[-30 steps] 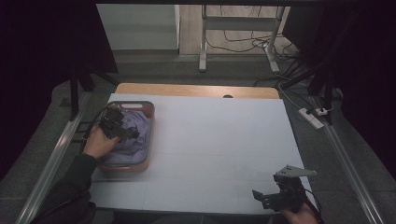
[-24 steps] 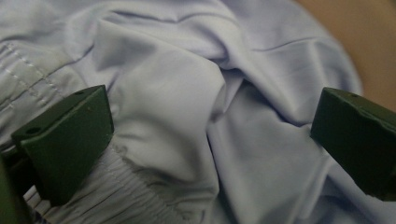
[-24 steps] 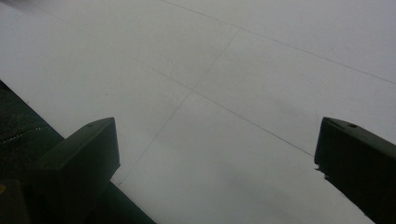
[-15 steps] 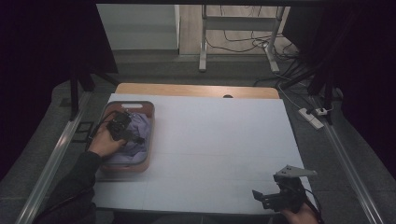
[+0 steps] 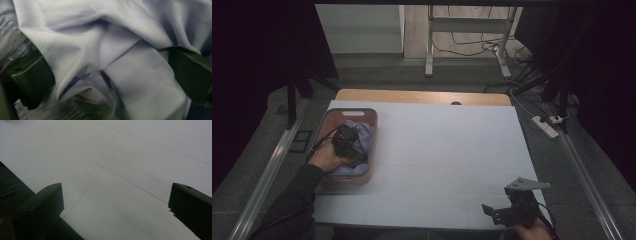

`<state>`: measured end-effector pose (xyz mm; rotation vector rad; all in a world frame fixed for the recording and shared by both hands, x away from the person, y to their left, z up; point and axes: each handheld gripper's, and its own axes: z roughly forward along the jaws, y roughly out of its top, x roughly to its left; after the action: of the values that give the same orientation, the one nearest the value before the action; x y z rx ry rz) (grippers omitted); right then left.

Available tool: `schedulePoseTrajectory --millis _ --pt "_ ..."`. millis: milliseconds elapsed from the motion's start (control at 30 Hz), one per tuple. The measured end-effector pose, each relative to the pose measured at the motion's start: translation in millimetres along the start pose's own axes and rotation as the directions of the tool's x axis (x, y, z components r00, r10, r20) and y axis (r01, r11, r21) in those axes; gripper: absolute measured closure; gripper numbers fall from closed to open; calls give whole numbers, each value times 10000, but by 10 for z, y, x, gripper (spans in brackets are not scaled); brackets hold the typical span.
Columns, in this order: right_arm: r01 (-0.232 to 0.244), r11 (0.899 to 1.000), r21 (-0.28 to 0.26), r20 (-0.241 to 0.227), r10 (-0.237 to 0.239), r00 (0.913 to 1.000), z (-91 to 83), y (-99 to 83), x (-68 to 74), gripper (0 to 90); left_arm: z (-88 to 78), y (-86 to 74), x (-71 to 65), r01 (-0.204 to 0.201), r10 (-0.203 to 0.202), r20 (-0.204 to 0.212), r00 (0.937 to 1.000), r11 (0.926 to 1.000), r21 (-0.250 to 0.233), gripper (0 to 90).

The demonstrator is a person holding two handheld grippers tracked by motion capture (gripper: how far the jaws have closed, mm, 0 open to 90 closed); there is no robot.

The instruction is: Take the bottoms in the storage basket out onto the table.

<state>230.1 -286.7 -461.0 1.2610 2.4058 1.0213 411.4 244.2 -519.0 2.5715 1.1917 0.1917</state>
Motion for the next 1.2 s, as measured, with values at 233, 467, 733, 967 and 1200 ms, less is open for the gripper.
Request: schedulePoseTrajectory --millis 233,467,733,967,1200 --pt "-1 10000 32 -28 1 10000 3 1 -2 1 -112 -41 20 305 -309 -237 9992 9994 -186 371" --pt "35 10000 92 -52 -35 10000 8 3 3 1 -155 -33 48 910 -911 -161 9957 9958 -73 634" --pt "46 9999 103 -68 -46 10000 9 4 4 1 -223 -31 161 2101 -2078 796 9749 9775 -211 702" --pt "-109 9998 186 -66 111 9999 20 9 -9 1 -386 -48 255 2349 -2215 1392 9652 9679 -888 704" --pt "-114 9995 286 -148 118 9998 26 12 -17 1 -547 -28 257 2066 -1842 1432 9724 9650 -1614 703"
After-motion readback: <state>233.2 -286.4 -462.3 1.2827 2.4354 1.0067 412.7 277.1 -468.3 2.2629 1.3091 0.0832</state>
